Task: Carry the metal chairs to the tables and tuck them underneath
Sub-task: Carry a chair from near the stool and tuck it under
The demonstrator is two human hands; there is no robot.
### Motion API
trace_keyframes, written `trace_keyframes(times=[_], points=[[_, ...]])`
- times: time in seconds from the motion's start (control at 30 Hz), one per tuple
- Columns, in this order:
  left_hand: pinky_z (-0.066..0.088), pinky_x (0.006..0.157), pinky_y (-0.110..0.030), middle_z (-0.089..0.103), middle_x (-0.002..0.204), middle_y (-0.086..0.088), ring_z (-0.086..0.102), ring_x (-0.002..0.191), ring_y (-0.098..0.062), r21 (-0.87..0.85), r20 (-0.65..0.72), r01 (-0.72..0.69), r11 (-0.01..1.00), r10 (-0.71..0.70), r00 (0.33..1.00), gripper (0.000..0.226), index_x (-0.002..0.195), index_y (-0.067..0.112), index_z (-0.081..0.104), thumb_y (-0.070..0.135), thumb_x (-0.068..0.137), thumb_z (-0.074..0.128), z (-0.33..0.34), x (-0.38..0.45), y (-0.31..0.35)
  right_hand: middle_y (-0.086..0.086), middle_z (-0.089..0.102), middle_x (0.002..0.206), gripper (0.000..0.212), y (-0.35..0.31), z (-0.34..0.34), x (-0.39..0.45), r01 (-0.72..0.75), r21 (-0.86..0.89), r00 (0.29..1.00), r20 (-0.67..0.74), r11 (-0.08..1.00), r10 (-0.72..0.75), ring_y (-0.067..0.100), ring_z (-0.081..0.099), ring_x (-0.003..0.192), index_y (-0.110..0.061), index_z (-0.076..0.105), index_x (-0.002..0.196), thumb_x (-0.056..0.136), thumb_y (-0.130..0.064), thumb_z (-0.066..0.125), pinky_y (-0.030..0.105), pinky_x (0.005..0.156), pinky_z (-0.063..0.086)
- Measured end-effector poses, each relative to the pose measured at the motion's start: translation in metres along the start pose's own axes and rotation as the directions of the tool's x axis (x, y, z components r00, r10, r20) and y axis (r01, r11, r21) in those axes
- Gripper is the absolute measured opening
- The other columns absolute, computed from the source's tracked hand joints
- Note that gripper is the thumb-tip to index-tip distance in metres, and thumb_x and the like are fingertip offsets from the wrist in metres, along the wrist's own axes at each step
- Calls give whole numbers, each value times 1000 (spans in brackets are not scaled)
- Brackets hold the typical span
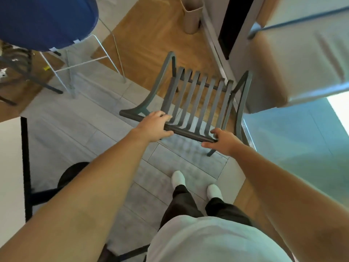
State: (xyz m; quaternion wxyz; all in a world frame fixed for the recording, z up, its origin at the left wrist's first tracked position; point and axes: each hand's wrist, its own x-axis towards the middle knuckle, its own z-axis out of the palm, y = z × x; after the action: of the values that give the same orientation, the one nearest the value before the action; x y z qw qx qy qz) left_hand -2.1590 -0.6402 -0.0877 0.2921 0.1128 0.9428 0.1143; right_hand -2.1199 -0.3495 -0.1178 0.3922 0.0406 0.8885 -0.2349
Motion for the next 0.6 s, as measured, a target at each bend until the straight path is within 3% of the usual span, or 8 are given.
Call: trace_keyframes(times=[0.13, 0.23, 0.4, 0.5, 0.6], points=[[27, 120, -49, 43, 157, -7, 35, 143, -34, 172, 132, -65, 983, 42, 990, 86, 162, 26, 33, 63, 92, 67, -8, 27, -6, 7, 61, 128, 86, -3, 4, 4, -14, -73, 1000, -7, 997, 14, 24, 60, 102, -22, 40, 151, 83, -65, 72, 39, 93, 51], [22, 122, -51, 47, 154, -8, 38, 143, -34, 214, 225, -107, 971, 57, 973, 86, 162, 26, 32, 58, 92, 70, -9, 41, -7, 4, 66, 109, 65, -1, 11, 9, -45, -166, 999, -30, 985, 40, 24, 63, 95, -22, 48, 140, 89, -56, 71, 41, 88, 56], [50, 100, -45, 64, 132, -5, 59, 120, -30, 225, 265, -74, 972, 12, 964, 59, 153, 33, 49, 40, 98, 68, 1, 49, -13, 0, 62, 97, 34, 1, 15, 14, -26, -265, 999, -35, 964, 18, 21, 63, 86, -27, 55, 132, 101, -42, 58, 40, 82, 59], [54, 88, -41, 69, 125, -4, 65, 111, -29, 255, 252, -58, 965, -9, 968, 44, 147, 39, 56, 35, 104, 59, 4, 47, -12, 0, 60, 100, 37, 2, 16, 18, 8, -257, 1000, -16, 966, -12, 21, 62, 88, -33, 52, 141, 104, -34, 53, 37, 83, 58], [54, 89, -40, 68, 129, -5, 65, 114, -30, 297, 215, -41, 954, -25, 976, 47, 151, 42, 51, 40, 105, 57, 6, 44, -13, -1, 62, 101, 41, 4, 20, 20, 19, -254, 999, -31, 967, -28, 20, 63, 87, -38, 51, 144, 104, -31, 53, 37, 81, 60]])
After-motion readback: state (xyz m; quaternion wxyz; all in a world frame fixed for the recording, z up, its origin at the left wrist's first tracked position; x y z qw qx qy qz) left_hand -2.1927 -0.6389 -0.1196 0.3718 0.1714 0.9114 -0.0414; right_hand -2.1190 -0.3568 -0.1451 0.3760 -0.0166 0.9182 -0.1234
